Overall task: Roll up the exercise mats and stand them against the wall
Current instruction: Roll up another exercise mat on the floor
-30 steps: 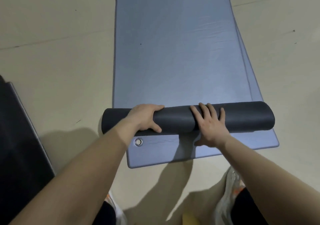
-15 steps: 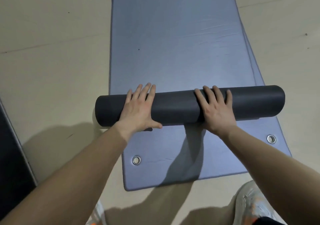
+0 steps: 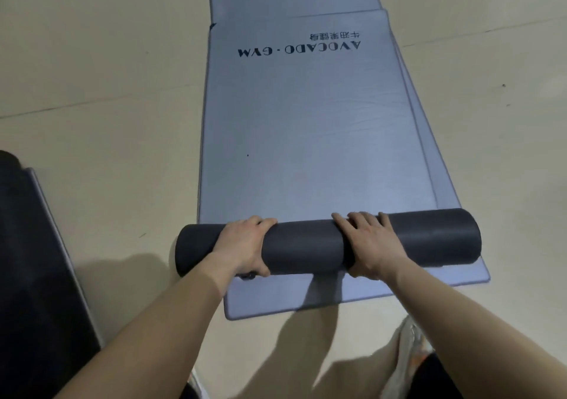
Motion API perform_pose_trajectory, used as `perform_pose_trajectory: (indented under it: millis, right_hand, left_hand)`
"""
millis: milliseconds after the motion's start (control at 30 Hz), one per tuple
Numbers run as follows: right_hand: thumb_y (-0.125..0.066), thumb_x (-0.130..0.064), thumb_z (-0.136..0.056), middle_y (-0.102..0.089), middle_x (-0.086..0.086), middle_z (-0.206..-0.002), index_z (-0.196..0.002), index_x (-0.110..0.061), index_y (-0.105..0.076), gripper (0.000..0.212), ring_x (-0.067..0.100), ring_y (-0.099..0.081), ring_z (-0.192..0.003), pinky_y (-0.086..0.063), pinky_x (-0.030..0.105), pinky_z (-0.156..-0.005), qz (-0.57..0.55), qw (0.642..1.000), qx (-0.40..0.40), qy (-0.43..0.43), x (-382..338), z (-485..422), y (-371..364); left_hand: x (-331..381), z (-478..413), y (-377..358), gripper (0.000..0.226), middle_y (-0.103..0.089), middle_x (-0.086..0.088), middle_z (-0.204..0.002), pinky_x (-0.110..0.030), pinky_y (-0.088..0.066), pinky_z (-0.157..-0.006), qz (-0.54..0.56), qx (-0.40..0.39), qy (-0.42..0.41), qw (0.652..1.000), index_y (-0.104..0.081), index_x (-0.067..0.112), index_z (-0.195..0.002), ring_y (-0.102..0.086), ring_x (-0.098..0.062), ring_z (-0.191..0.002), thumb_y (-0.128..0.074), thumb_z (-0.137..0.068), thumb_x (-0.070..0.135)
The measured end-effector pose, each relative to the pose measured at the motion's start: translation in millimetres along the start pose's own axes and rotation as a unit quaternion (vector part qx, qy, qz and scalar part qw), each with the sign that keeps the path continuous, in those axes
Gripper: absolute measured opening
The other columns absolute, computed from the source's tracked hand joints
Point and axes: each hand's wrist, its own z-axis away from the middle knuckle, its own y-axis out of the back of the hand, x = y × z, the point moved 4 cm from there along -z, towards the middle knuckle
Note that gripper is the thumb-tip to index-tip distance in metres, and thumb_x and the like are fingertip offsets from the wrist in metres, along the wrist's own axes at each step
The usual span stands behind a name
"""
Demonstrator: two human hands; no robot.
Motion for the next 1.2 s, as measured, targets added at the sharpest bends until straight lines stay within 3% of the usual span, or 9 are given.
perform_pose_trajectory:
  millis: [100,200,300,400,567,700,900,1067,1200]
  right_hand:
    - [-0.09,-0.028,-0.066,-0.037,0.021,-0.157,-0.161,-0.022,-0.004,0.128,0.042,-0.03,-0.149,-0.029,0.066,-0.116,0.002,0.995,0.075,-0.059,-16.0,28.1,-17.3]
    - [-0.085,-0.055,-0.073,0.009,0.015,-0.171,-0.159,-0.027,0.024,0.142,0.042,0.011,-0.157,-0.004,0.07,-0.12,-0.033,0.998,-0.014,-0.052,-15.9,19.4,-22.1]
    - [-0.084,-0.073,-0.063,0.007,0.009,-0.171,-0.161,-0.033,0.018,0.146,0.036,0.012,-0.158,0.001,0.069,-0.121,-0.07,0.996,-0.04,-0.045,-5.5,-14.0,0.1]
    - [-0.082,-0.079,-0.058,0.001,0.009,-0.171,-0.162,-0.032,0.011,0.147,0.034,0.01,-0.158,-0.003,0.062,-0.123,-0.089,0.995,-0.028,-0.048,1.5,-35.4,22.4]
    - [-0.083,-0.072,-0.054,-0.025,0.013,-0.161,-0.159,-0.029,-0.016,0.132,0.04,-0.017,-0.151,-0.014,0.063,-0.12,-0.006,0.994,0.106,-0.006,1.5,-48.3,24.5]
    - [-0.085,-0.07,-0.048,-0.046,0.012,-0.145,-0.154,-0.033,-0.026,0.127,0.038,-0.045,-0.132,-0.028,0.064,-0.111,0.035,0.99,0.131,-0.038,3.4,-79.9,30.1]
    - [-0.075,-0.082,-0.049,-0.056,0.002,-0.121,-0.139,-0.04,-0.033,0.108,0.031,-0.056,-0.107,-0.045,0.047,-0.096,0.036,0.998,0.042,-0.02,13.3,-96.9,69.6]
    - [-0.077,-0.076,-0.057,-0.057,0.001,-0.117,-0.138,-0.04,-0.038,0.097,0.029,-0.059,-0.106,-0.05,0.042,-0.091,0.009,1.0,-0.024,-0.001,-10.5,-45.9,55.3]
    - [-0.076,-0.077,-0.059,-0.059,0.0,-0.128,-0.147,-0.038,-0.034,0.105,0.027,-0.06,-0.114,-0.044,0.048,-0.107,-0.02,0.998,-0.064,0.004,-20.3,0.7,26.0]
  left_hand:
    - [-8.8,-9.2,13.0,0.113,-0.055,0.006,-0.14,-0.041,-0.044,-0.103,0.074,-0.033,0.015,0.997,-0.037,0.037,-0.148,-0.056,-0.023,-0.122,-0.092,-0.05,0.051]
    - [-5.3,-5.2,12.4,0.109,-0.046,0.005,-0.15,-0.05,-0.023,-0.119,0.023,0.007,0.028,0.999,-0.031,0.038,-0.153,-0.047,-0.022,-0.135,-0.087,-0.062,0.055]
    - [10.2,24.5,-15.2,0.098,-0.013,-0.002,-0.169,-0.049,-0.004,-0.125,-0.01,0.144,0.054,0.988,-0.011,0.035,-0.16,-0.014,-0.026,-0.154,-0.068,-0.084,0.06]
    - [9.8,12.4,-28.4,0.133,0.021,-0.001,-0.168,-0.054,0.009,-0.122,-0.016,0.121,0.083,0.989,0.018,0.033,-0.157,0.018,-0.032,-0.154,-0.07,-0.068,0.078]
    - [-18.1,-55.7,19.6,0.133,-0.008,0.003,-0.169,-0.052,-0.005,-0.123,0.0,0.121,0.072,0.99,0.0,0.038,-0.159,-0.004,-0.029,-0.156,-0.072,-0.057,0.083]
    - [-28.0,-69.7,34.1,0.129,-0.017,0.003,-0.167,-0.055,-0.007,-0.123,-0.016,0.148,0.007,0.989,-0.005,0.035,-0.159,-0.011,-0.029,-0.155,-0.073,-0.059,0.081]
    - [-27.5,-74.1,53.6,0.115,-0.049,0.008,-0.145,-0.047,-0.038,-0.109,-0.054,0.136,-0.001,0.989,-0.026,0.039,-0.151,-0.052,-0.027,-0.125,-0.075,-0.053,0.076]
    - [-10.7,-28.7,32.4,0.11,-0.059,0.007,-0.133,-0.043,-0.047,-0.098,-0.024,0.035,-0.004,0.999,-0.033,0.04,-0.148,-0.058,-0.027,-0.117,-0.081,-0.054,0.07]
    - [5.9,1.1,2.6,0.113,-0.059,0.005,-0.134,-0.045,-0.05,-0.096,0.019,-0.06,-0.006,0.998,-0.032,0.041,-0.15,-0.058,-0.026,-0.117,-0.084,-0.054,0.068]
